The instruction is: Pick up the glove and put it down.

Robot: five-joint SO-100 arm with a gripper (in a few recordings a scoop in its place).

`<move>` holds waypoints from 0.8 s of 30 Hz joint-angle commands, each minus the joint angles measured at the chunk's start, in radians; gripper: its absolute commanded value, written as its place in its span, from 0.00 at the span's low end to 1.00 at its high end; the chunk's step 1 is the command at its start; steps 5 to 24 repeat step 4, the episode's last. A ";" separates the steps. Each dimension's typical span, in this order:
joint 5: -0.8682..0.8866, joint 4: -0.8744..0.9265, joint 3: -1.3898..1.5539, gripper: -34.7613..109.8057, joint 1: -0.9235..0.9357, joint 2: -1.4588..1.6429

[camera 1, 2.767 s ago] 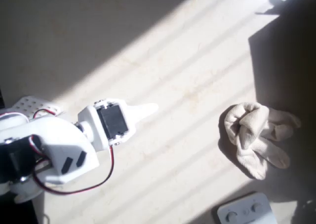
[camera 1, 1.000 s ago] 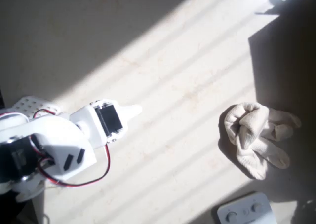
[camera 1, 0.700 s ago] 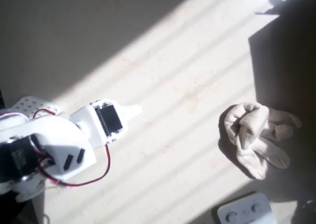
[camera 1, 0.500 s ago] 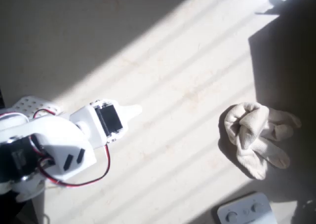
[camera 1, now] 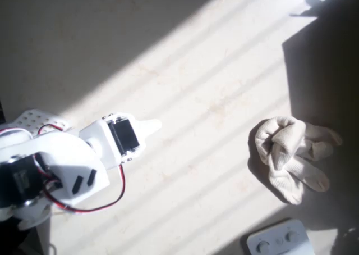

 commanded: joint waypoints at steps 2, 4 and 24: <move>-0.006 0.002 -0.034 0.24 0.014 0.006; -0.006 0.002 -0.034 0.24 0.014 0.006; -0.006 0.002 -0.034 0.24 0.014 0.006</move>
